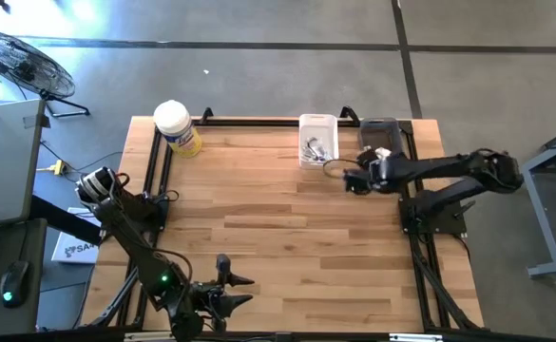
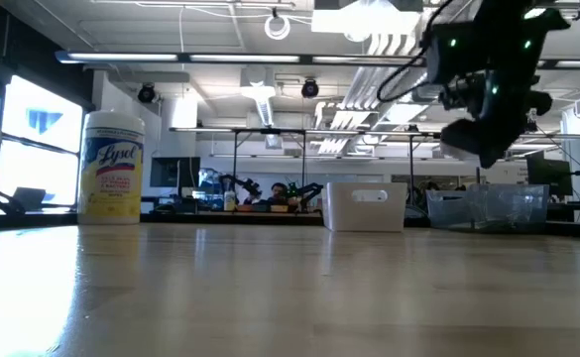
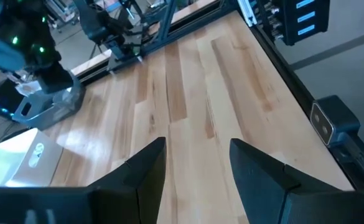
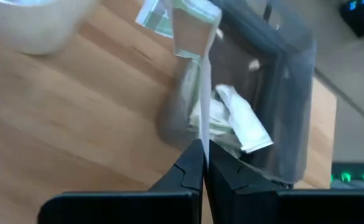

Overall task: Pick & Place First Aid Supplies
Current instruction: Put the green bandage into the black bin, then return to Home Position

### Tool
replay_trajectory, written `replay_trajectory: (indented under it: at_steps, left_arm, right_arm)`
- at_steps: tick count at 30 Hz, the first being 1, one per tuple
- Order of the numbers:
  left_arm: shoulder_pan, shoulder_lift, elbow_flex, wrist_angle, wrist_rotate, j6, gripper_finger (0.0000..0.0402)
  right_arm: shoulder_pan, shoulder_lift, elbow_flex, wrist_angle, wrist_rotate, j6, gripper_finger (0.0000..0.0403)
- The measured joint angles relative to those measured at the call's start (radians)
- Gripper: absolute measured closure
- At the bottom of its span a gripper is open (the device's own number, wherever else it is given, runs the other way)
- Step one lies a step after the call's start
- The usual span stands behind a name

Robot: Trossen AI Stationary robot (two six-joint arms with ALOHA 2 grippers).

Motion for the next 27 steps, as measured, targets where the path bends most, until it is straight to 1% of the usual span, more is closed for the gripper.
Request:
replay_trajectory:
  at_steps: [4, 8, 11, 15, 18, 22, 24, 27]
  left_arm:
    - [0.000, 0.000, 0.000, -0.001, -0.001, 0.000, 0.0229]
    - [0.000, 0.000, 0.000, -0.001, -0.001, 0.000, 0.0229]
    - [0.000, 0.000, 0.000, -0.002, 0.000, 0.000, 0.0229]
    - [0.000, 0.000, 0.000, -0.002, 0.000, 0.000, 0.0229]
    - [0.000, 0.000, 0.000, -0.002, -0.001, 0.000, 0.0229]
    - [0.000, 0.000, 0.000, -0.002, -0.001, 0.000, 0.0229]
    - [0.000, 0.000, 0.000, -0.001, -0.001, 0.004, 0.0229]
    - [0.000, 0.000, 0.000, -0.002, -0.002, 0.010, 0.0229]
  right_arm:
    - [-0.157, 0.000, -0.050, 0.078, -0.006, -0.108, 0.0402]
    - [-0.273, 0.000, -0.037, 0.110, -0.006, -0.148, 0.0399]
    - [-0.351, 0.000, -0.017, 0.124, -0.057, -0.218, 0.0393]
    - [-0.434, 0.000, -0.016, 0.123, -0.127, -0.240, 0.0376]
    - [-0.468, 0.000, -0.039, 0.124, -0.139, -0.232, 0.0353]
    - [-0.476, 0.000, -0.052, 0.122, -0.134, -0.213, 0.0320]
    - [-0.471, 0.000, -0.041, 0.112, -0.136, -0.248, 0.0308]
    - [-0.448, -0.011, 0.003, 0.093, -0.135, -0.291, 0.0301]
